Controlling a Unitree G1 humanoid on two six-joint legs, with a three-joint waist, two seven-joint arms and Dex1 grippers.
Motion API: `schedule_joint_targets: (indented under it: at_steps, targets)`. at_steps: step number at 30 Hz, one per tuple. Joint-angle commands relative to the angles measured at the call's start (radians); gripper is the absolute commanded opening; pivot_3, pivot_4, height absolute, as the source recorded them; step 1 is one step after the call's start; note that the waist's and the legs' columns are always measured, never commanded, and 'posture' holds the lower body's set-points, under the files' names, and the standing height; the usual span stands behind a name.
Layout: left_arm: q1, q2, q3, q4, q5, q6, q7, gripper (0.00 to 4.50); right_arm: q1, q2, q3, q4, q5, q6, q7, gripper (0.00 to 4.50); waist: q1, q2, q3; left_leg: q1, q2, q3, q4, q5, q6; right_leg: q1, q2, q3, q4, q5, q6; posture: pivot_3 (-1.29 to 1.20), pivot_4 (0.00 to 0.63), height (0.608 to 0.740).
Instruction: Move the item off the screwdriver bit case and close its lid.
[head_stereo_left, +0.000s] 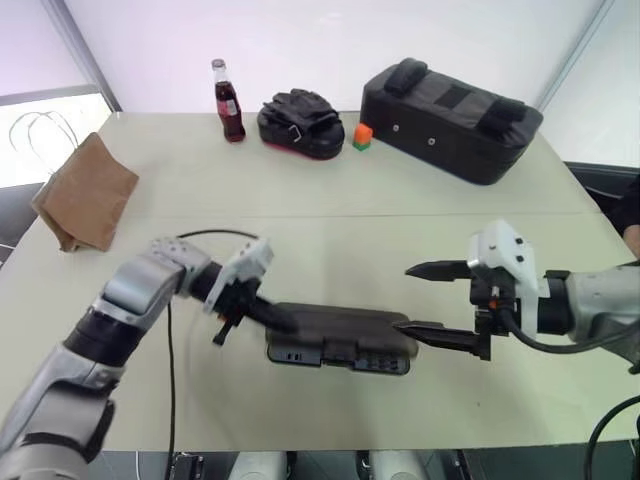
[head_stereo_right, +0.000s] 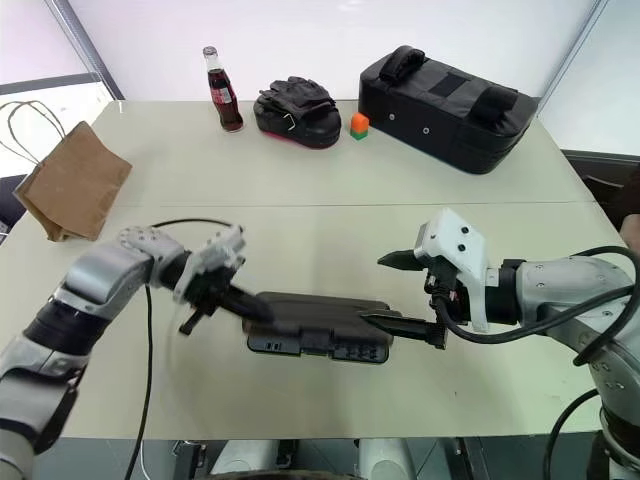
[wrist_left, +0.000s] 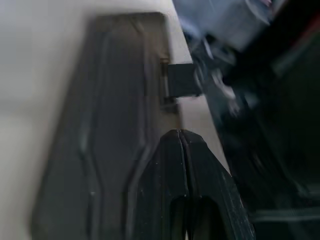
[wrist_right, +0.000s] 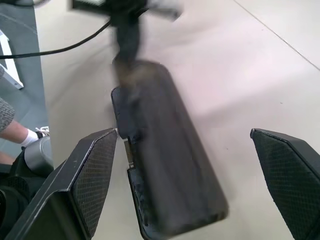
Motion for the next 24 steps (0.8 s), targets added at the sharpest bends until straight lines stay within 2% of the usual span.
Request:
schedule_joint_targets:
  at_steps: [1, 2, 5, 8, 10, 12, 15, 18, 24]
  targets:
    - [-0.022, 0.037, -0.071, -0.042, -0.056, -0.059, -0.018, 0.0, 0.01, -0.031, -0.029, -0.026, 0.033, -0.033, -0.018, 4.43, 0.003, 0.0, 0.0, 0.0, 0.0, 0.0, 0.0, 0.0, 0.0, 0.0, 0.0, 0.0, 0.0, 0.0, 0.0, 0.0, 0.15, 0.74]
    - [-0.028, 0.041, -0.085, -0.041, -0.063, -0.067, -0.018, 0.0, 0.016, -0.038, -0.031, -0.025, 0.04, -0.038, -0.023, 4.43, 0.006, 0.0, 0.0, 0.0, 0.0, 0.0, 0.0, 0.0, 0.0, 0.0, 0.0, 0.0, 0.0, 0.0, 0.0, 0.0, 0.15, 0.74]
    - [-0.094, -0.071, -0.056, 0.09, 0.012, -0.13, -0.004, 0.0, 0.038, -0.046, -0.019, -0.026, 0.04, -0.058, -0.056, 4.43, 0.014, -0.001, 0.0, 0.0, -0.001, 0.0, 0.001, 0.0, 0.0, 0.002, -0.001, 0.0, -0.001, 0.0, 0.0, 0.0, 0.15, 0.74]
    - [-0.188, -0.155, 0.002, 0.215, 0.014, -0.126, 0.008, 0.0, 0.028, -0.031, -0.003, -0.011, 0.063, -0.058, -0.104, 4.43, 0.008, -0.001, 0.001, -0.001, -0.002, 0.0, 0.004, 0.0, 0.001, 0.002, -0.001, -0.001, -0.001, 0.0, 0.0, 0.0, 0.15, 0.74]
    - [-0.259, -0.213, 0.06, 0.308, 0.0, -0.113, 0.037, 0.0, 0.008, -0.019, 0.004, 0.003, 0.082, -0.059, -0.138, 3.92, 0.002, -0.002, 0.001, -0.002, -0.003, 0.0, 0.005, -0.001, 0.002, 0.002, 0.0, -0.001, -0.001, 0.0, 0.0, 0.0, 0.15, 0.74]
    - [-0.318, -0.266, 0.107, 0.398, 0.004, -0.119, 0.064, 0.0, -0.004, -0.023, 0.01, 0.013, 0.098, -0.066, -0.153, 3.15, 0.0, -0.002, 0.001, -0.002, -0.003, 0.0, 0.006, -0.001, 0.003, 0.002, 0.001, -0.001, 0.0, 0.0, 0.001, 0.0, 0.15, 0.74]
    - [-0.421, -0.358, 0.143, 0.64, 0.09, -0.259, 0.124, 0.0, -0.022, -0.037, 0.05, 0.011, 0.122, -0.082, -0.144, 1.51, 0.002, -0.002, 0.001, -0.001, -0.002, 0.0, 0.006, -0.002, 0.003, 0.002, 0.002, -0.001, 0.001, 0.0, 0.001, 0.0, 0.15, 0.74]
    - [-0.491, -0.428, 0.112, 0.871, 0.214, -0.464, 0.137, 0.0, -0.027, -0.019, 0.161, -0.018, 0.113, -0.1, -0.152, 0.03, 0.003, -0.002, 0.001, -0.001, -0.002, 0.0, 0.007, -0.002, 0.003, 0.002, 0.003, -0.001, 0.001, 0.0, 0.001, 0.0, 0.15, 0.74]
    - [-0.522, -0.544, 0.05, 1.085, 0.396, -0.72, 0.109, 0.0, 0.012, -0.03, 0.502, -0.078, -0.124, -0.151, -0.252, 0.03, 0.007, -0.002, 0.001, -0.003, -0.003, 0.0, 0.007, -0.002, 0.004, 0.001, 0.003, -0.001, 0.001, 0.0, 0.001, 0.0, 0.15, 0.74]
